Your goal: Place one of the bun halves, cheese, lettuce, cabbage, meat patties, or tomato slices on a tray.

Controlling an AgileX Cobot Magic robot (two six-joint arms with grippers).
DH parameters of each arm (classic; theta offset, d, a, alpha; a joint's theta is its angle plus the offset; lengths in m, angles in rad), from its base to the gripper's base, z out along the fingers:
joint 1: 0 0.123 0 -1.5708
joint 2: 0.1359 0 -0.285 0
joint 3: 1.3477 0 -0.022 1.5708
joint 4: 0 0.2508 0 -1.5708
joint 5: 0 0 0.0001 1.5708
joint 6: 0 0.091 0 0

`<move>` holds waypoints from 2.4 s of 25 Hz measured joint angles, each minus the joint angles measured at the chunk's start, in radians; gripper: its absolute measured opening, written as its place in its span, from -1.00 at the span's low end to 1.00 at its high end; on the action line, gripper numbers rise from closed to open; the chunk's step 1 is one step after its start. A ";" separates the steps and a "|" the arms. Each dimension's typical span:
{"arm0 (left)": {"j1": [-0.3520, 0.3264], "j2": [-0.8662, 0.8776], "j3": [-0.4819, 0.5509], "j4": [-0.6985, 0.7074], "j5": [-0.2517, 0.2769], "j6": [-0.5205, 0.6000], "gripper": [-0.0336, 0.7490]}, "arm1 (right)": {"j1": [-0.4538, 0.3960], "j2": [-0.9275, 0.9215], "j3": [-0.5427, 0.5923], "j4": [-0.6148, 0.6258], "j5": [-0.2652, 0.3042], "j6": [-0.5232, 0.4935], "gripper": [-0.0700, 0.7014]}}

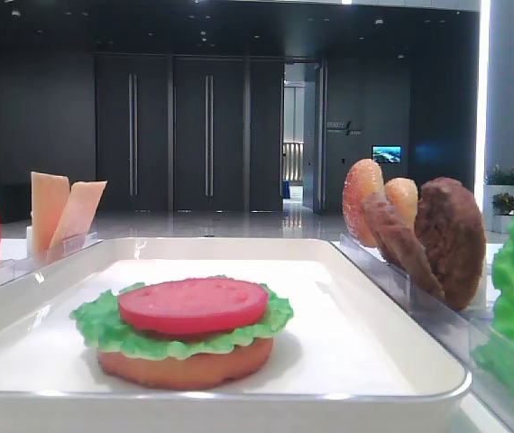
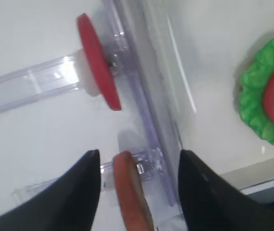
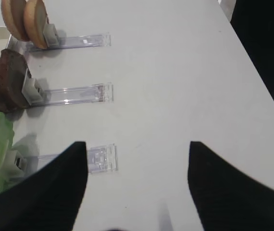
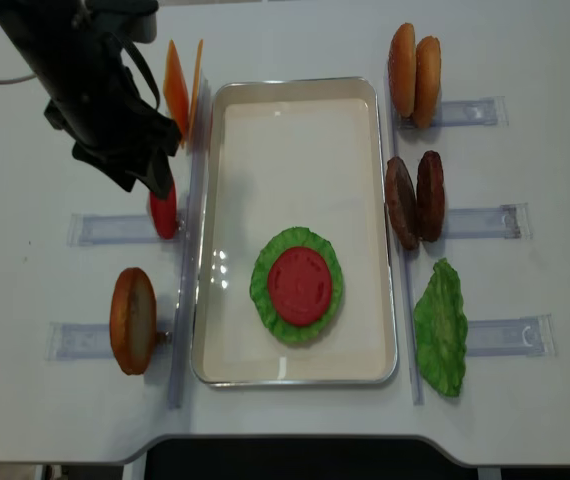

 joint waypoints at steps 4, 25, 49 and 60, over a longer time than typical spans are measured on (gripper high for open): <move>0.127 0.000 -0.001 0.008 0.000 0.000 0.11 | 0.000 0.000 0.000 0.000 0.000 0.000 0.31; 0.325 -0.351 0.241 0.090 0.000 0.054 0.11 | 0.000 0.000 0.000 0.000 0.000 0.000 0.31; 0.325 -1.452 0.777 0.040 -0.029 0.035 0.11 | 0.000 -0.001 0.000 0.000 0.000 0.000 0.31; 0.325 -1.635 0.822 0.023 -0.097 0.043 0.02 | 0.000 -0.001 0.000 0.000 0.000 0.000 0.31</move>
